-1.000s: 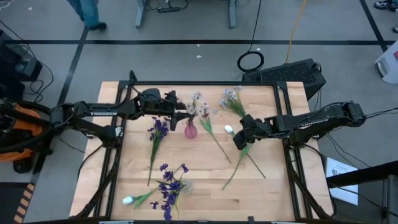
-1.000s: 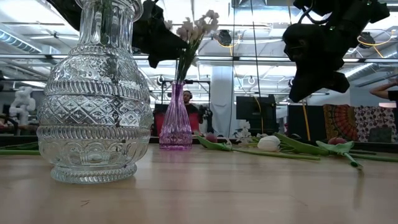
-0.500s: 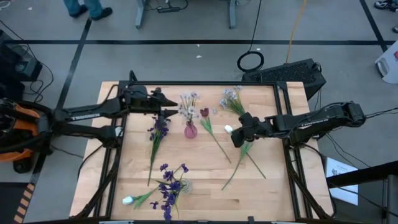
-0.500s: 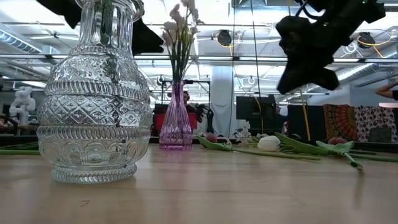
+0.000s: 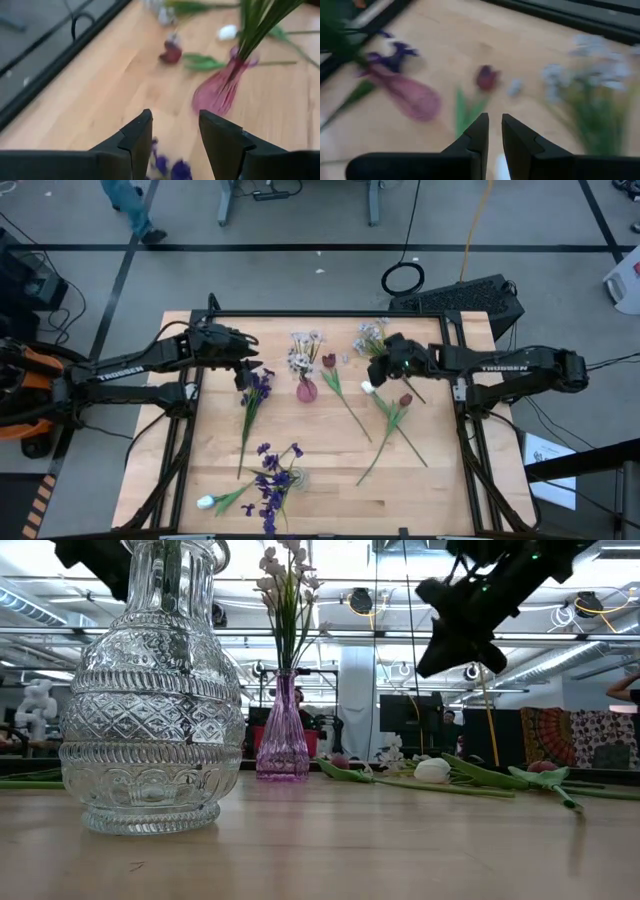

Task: Sort flowers into vase by color
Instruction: Put the white flowers into the pink vase

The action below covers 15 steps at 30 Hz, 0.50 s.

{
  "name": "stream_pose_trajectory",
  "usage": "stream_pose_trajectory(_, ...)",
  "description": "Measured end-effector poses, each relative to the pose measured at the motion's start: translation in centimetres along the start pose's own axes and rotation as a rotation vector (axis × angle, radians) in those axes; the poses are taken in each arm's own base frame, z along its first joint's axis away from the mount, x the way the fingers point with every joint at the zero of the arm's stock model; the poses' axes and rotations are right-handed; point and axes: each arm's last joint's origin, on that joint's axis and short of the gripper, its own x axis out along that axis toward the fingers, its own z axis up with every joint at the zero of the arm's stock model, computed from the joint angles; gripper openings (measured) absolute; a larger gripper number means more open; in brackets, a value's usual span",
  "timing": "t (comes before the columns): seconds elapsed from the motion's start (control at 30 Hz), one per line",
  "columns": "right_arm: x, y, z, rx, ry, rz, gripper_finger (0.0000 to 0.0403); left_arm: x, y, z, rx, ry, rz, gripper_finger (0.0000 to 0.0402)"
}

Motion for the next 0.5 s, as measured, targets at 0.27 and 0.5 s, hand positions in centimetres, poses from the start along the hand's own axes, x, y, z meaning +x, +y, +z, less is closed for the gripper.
stream_pose_trajectory(0.27, 1.8, -3.1, 1.8, 0.01, 0.23, -0.172, 0.004, -0.1, 1.8, -0.3, -0.098, 0.028, 0.099, 0.0128)
stream_pose_trajectory(0.5, 4.5, -5.2, 0.1, 0.007, 0.486, -0.319, 0.0069, 0.2, 3.5, -1.1, -0.228, 0.044, 0.184, 0.012)
